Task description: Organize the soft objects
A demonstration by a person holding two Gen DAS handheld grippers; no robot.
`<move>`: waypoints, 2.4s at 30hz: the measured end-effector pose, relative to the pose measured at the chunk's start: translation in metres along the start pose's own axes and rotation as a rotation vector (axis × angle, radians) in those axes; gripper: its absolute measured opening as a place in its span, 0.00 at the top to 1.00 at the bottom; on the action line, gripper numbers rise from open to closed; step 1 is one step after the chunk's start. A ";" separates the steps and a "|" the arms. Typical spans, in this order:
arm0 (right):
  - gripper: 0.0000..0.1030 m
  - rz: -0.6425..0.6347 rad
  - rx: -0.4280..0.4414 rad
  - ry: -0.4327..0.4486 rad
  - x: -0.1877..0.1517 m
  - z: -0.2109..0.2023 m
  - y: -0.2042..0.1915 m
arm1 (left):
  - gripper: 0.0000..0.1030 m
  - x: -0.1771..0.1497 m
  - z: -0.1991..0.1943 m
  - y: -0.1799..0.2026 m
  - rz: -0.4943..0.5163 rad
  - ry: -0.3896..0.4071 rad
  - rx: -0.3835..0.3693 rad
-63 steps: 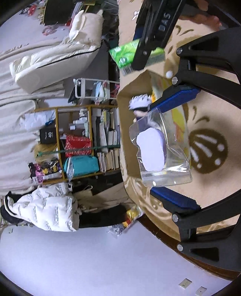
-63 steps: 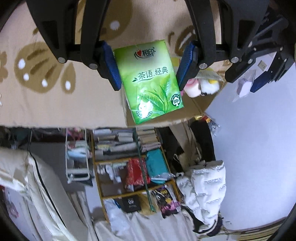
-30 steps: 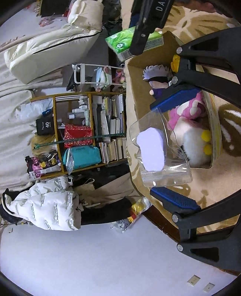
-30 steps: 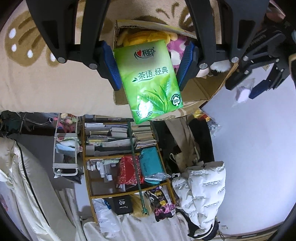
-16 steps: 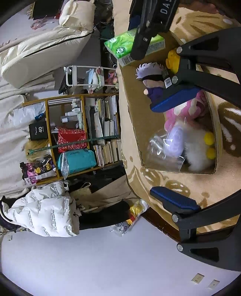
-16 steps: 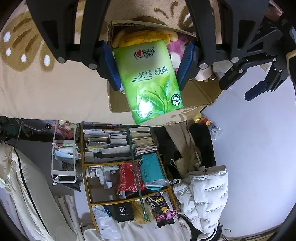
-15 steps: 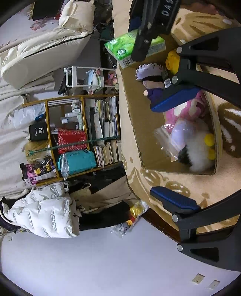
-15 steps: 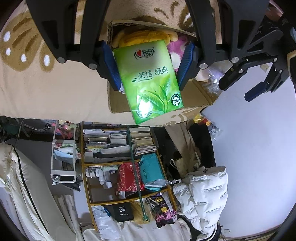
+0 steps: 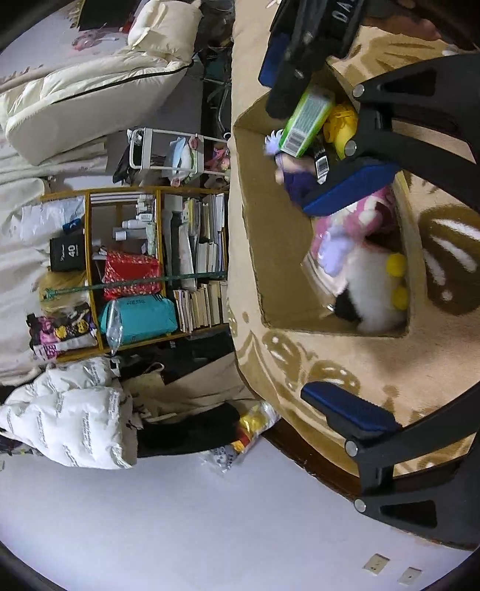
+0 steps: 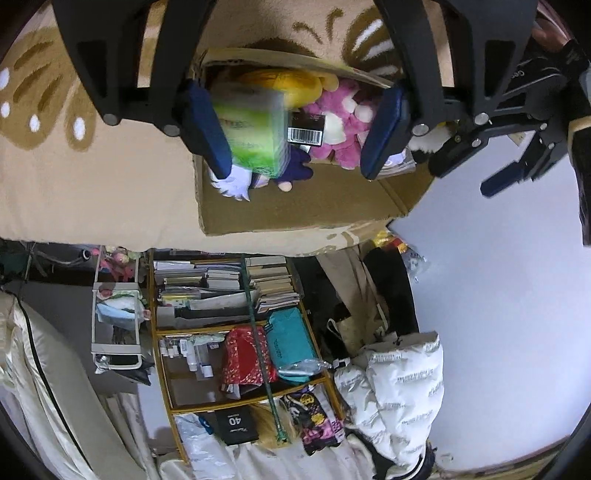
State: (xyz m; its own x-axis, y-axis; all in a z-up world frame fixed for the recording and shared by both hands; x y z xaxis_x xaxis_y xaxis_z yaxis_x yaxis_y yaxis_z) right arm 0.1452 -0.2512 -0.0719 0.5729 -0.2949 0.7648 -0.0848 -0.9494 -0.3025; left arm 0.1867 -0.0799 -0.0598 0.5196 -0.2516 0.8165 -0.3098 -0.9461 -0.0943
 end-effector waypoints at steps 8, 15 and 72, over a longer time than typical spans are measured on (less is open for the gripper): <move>0.13 0.037 -0.006 0.056 0.010 -0.034 0.007 | 0.06 -0.006 -0.031 -0.004 -0.008 0.014 0.019; 0.01 0.016 -0.023 0.110 0.013 -0.075 -0.001 | 0.01 -0.009 -0.066 -0.002 0.026 0.041 0.063; 0.00 -0.105 -0.105 0.234 -0.018 -0.171 -0.021 | 0.01 -0.061 -0.160 -0.014 -0.042 0.139 0.036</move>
State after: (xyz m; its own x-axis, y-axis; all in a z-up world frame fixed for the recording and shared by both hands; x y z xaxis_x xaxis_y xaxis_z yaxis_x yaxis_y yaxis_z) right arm -0.0032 -0.2447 0.0178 0.3802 -0.1996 0.9031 -0.1258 -0.9785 -0.1633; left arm 0.0318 -0.0188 -0.0165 0.4151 -0.1834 0.8911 -0.2597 -0.9626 -0.0771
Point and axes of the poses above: each gripper's, at about its wrist camera, not at the fingertips, and z roughly the way its jaws point, y to its right, x to its top, the point moved 4 cm from there along z, roughly the way its jaws point, and after that the axes turned 4 degrees about -x, right-handed, at the moved point
